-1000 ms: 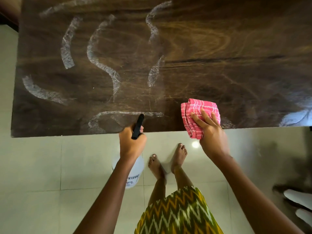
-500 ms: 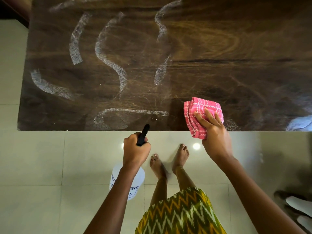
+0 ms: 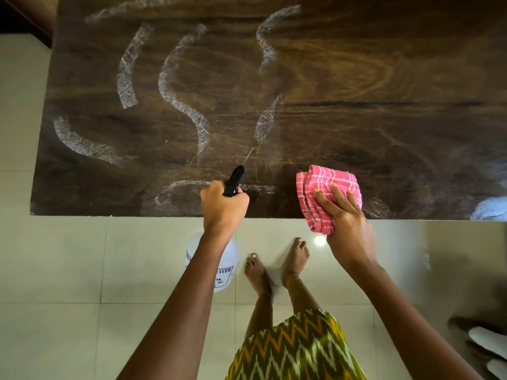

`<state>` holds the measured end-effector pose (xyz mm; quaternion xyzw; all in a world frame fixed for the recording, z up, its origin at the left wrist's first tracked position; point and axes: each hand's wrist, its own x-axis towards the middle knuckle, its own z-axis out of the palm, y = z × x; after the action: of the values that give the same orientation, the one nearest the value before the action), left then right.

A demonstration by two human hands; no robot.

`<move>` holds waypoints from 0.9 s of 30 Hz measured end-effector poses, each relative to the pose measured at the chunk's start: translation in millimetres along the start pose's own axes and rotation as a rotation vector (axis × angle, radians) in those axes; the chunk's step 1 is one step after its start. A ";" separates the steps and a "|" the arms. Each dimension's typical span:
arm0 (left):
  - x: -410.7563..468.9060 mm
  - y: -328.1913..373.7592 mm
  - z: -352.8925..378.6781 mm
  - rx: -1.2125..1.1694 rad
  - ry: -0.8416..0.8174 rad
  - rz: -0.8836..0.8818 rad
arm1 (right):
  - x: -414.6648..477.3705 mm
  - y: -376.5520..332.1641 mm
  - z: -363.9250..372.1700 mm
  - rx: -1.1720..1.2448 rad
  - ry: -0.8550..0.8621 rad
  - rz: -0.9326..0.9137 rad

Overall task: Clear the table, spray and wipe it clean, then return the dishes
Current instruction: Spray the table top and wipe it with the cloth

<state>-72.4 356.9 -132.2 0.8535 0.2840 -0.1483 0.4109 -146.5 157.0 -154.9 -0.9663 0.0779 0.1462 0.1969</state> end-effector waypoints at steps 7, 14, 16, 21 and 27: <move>7.1 5.1 -9.1 -0.147 0.051 0.007 | 6.7 -4.5 -2.2 0.000 -0.002 -0.005; 28.3 27.0 -15.2 -0.126 0.028 0.050 | 10.8 -9.6 -0.9 -0.001 0.018 -0.024; 30.8 28.2 -15.1 -0.131 0.027 0.054 | 11.2 -10.6 1.2 0.001 0.030 -0.027; 29.6 22.3 -21.6 -0.158 0.030 0.078 | 17.3 -10.5 -2.7 0.009 0.035 0.005; 38.3 16.0 -47.1 -0.318 0.211 0.134 | 42.8 -15.7 2.6 -0.042 -0.106 0.152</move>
<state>-31.4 399.9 -111.9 0.8056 0.2878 0.0167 0.5175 -103.5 168.4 -165.0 -0.9525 0.1374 0.2131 0.1688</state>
